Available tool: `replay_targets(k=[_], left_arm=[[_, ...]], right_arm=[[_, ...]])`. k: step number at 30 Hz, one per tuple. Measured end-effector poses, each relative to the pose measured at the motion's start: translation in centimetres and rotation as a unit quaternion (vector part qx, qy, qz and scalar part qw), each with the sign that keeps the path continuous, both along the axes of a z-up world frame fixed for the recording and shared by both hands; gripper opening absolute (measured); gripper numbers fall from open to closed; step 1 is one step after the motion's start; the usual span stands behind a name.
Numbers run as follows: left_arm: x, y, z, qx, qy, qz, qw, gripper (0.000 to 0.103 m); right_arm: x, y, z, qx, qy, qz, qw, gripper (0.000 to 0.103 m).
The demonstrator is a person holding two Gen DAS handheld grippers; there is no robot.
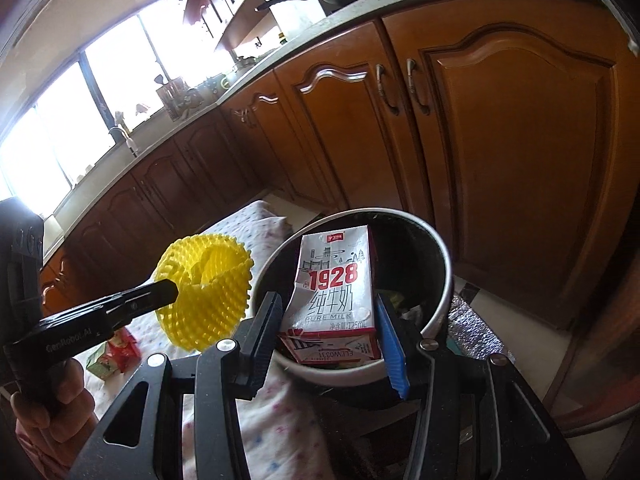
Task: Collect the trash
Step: 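Carry the foam net and milk carton over the bin with both tools, then open both tools to drop the foam net and carton into the bin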
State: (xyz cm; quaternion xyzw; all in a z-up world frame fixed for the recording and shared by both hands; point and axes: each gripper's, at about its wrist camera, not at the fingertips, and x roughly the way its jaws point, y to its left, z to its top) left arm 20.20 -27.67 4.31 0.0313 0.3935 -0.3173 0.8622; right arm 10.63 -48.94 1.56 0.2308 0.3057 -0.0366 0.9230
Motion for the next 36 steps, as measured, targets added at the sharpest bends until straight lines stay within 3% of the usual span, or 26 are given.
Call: replay_targets(k=[12, 24, 27, 29, 31, 36], left_arm=[[2.5, -5.3, -1.5, 0.042, 0.011, -0.02, 0.9989, 0.01], [3.5, -7.3, -2.7, 0.058, 0.025, -0.023, 0.9977, 0.011], [3.7, -7.2, -3.1, 0.056, 0.037, -0.021, 0.9975, 0.017], [4.1, -7.2, -3.3, 0.052, 0.046, -0.019, 0.9974, 0.035], [4.2, -6.9, -3.3, 0.047, 0.047, -0.016, 0.9977, 0.04], [3.8, -5.3, -2.8, 0.033, 0.043, -0.006, 0.9985, 0.041]], right_arm=[[1.7, -1.7, -1.2, -0.001, 0.022, -0.005, 1.0, 0.048], [2.7, -2.9, -2.0, 0.006, 0.036, -0.01, 0.999, 0.048], [2.9, -3.4, -2.3, 0.021, 0.038, -0.013, 0.999, 0.051], [3.0, -3.6, -2.4, 0.029, 0.039, -0.012, 0.999, 0.051], [2.8, -3.6, -2.4, 0.03, 0.039, -0.013, 0.999, 0.051], [1.6, -3.1, -1.9, 0.035, 0.027, -0.013, 0.999, 0.055]])
